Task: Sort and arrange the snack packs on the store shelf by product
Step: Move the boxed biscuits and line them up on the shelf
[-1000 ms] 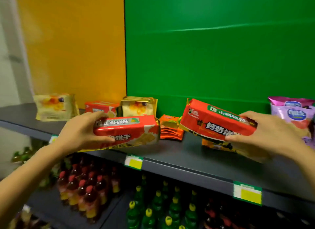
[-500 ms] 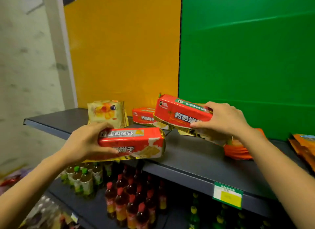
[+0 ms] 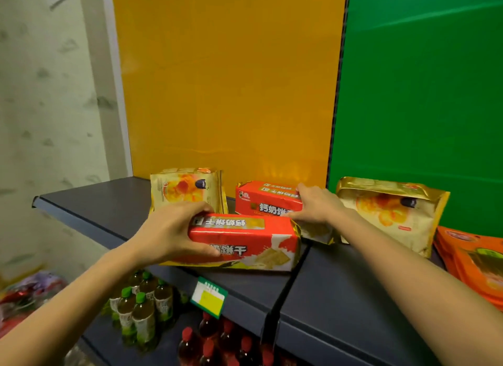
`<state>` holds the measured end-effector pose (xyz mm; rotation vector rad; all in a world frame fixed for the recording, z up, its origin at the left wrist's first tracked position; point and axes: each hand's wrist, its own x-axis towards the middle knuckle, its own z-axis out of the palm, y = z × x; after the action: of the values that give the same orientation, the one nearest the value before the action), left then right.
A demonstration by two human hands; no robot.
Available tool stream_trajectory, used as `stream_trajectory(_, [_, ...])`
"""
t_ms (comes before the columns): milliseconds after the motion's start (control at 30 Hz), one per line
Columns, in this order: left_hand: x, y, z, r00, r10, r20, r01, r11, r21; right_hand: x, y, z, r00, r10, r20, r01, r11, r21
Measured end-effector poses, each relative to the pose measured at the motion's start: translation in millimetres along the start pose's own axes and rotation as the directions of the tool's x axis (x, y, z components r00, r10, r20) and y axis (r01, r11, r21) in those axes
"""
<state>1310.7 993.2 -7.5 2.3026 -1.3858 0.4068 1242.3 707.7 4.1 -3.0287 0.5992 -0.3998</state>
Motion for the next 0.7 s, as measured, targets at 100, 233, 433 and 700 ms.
stream_trajectory(100, [13.2,-15.5,7.5,1.0,0.031,-0.002,-0.031,1.0,-0.002,22.7,-10.1,13.9,0.999,-0.039,0.017,0.038,0.999,0.013])
stream_trajectory(233, [32.6,-29.8,17.2,0.998,0.065,0.01,-0.065,0.998,-0.007,47.1,-23.8,24.2,0.995,-0.08,0.055,0.08,0.997,0.012])
stream_trajectory(433, [57.5,-45.1,29.8,0.986,0.161,0.051,-0.159,0.986,-0.049,58.7,-36.3,20.6,0.989,-0.085,0.122,0.085,0.996,0.007])
stream_trajectory(700, [90.4,-54.7,41.8,0.96,0.277,0.031,-0.273,0.956,-0.107,-7.2,-36.2,-45.5,0.985,-0.092,0.149,0.024,0.914,0.406])
